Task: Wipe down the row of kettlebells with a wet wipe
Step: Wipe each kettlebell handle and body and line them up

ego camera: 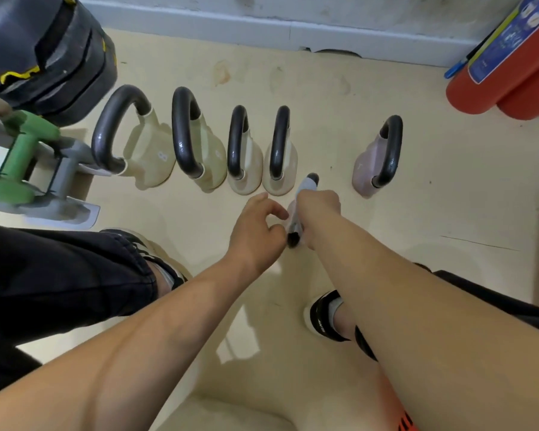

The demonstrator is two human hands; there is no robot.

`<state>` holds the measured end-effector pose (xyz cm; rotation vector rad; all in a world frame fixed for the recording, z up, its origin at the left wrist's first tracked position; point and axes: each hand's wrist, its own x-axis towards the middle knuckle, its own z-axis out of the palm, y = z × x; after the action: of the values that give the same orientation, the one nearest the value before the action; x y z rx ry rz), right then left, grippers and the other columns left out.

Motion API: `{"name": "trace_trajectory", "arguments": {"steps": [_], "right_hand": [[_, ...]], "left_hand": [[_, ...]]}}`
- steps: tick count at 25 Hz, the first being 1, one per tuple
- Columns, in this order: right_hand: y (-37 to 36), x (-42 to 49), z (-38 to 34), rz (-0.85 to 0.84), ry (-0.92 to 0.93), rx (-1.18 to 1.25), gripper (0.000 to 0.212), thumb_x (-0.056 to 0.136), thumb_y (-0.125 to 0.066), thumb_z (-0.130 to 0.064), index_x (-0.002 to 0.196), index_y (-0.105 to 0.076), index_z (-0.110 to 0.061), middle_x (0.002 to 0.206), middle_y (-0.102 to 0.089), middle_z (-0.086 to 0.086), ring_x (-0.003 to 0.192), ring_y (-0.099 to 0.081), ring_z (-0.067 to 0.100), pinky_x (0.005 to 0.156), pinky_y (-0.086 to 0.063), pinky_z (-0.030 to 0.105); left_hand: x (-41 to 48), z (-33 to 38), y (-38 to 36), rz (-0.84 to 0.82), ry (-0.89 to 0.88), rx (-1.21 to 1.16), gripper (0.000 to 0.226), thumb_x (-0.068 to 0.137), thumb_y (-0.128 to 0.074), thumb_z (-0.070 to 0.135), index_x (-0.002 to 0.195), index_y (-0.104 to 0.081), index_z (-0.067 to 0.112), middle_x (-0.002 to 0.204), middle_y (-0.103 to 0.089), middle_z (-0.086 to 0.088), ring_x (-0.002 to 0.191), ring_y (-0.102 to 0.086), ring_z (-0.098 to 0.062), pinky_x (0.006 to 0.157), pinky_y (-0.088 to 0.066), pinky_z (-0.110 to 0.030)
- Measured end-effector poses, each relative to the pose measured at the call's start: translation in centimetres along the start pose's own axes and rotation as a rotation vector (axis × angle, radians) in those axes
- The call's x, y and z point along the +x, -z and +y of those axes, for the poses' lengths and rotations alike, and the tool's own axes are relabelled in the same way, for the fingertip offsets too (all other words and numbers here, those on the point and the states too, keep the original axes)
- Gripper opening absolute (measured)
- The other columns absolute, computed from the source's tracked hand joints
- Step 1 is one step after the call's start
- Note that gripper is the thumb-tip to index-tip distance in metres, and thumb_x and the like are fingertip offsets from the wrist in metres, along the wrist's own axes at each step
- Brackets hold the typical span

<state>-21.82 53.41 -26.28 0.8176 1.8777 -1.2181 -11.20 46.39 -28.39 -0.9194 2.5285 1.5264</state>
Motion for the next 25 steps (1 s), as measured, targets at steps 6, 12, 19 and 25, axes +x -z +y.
{"name": "trace_trajectory", "arguments": {"steps": [6,12,19,25], "right_hand": [[0.3,0.8,1.4,-0.141,0.106,-0.13,0.046,0.106,-0.042,-0.032,0.146,-0.042,-0.009,0.117,-0.06,0.009,0.096,-0.059,0.026,0.073,-0.046,0.031],[-1.6,-0.5,8.9,-0.077,0.429,-0.171,0.078,0.096,-0.046,-0.005,0.161,-0.01,-0.026,0.157,-0.037,0.005,0.133,-0.047,0.028,0.11,-0.044,0.042],[-0.5,2.2,12.0,-0.042,0.586,-0.515,0.081,0.101,-0.056,-0.028,0.163,-0.004,-0.022,0.158,-0.037,0.009,0.14,-0.039,0.031,0.117,-0.035,0.045],[-2.7,3.1,3.4,0.108,0.398,-0.345,0.055,0.104,-0.046,-0.029,0.152,-0.03,-0.01,0.155,-0.04,0.015,0.139,-0.044,0.036,0.114,-0.038,0.047]], "left_hand": [[-0.8,-2.1,0.2,-0.067,0.222,0.057,0.04,0.087,-0.05,0.006,0.123,-0.062,0.018,0.137,-0.051,0.003,0.102,-0.052,-0.008,0.083,-0.047,-0.023],[-1.6,-2.2,0.4,-0.129,0.281,-0.05,0.041,0.082,-0.051,0.008,0.121,-0.061,0.017,0.125,-0.06,-0.01,0.094,-0.06,-0.017,0.074,-0.049,-0.028],[-1.6,-2.9,2.2,-0.058,0.456,-0.108,0.044,0.084,-0.045,0.002,0.122,-0.061,0.019,0.101,-0.062,0.002,0.073,-0.06,-0.02,0.06,-0.047,-0.025],[-1.1,-1.5,1.3,-0.099,0.405,-0.197,0.044,0.085,-0.045,0.001,0.123,-0.061,0.018,0.128,-0.057,0.004,0.094,-0.06,-0.015,0.067,-0.047,-0.023]]}}
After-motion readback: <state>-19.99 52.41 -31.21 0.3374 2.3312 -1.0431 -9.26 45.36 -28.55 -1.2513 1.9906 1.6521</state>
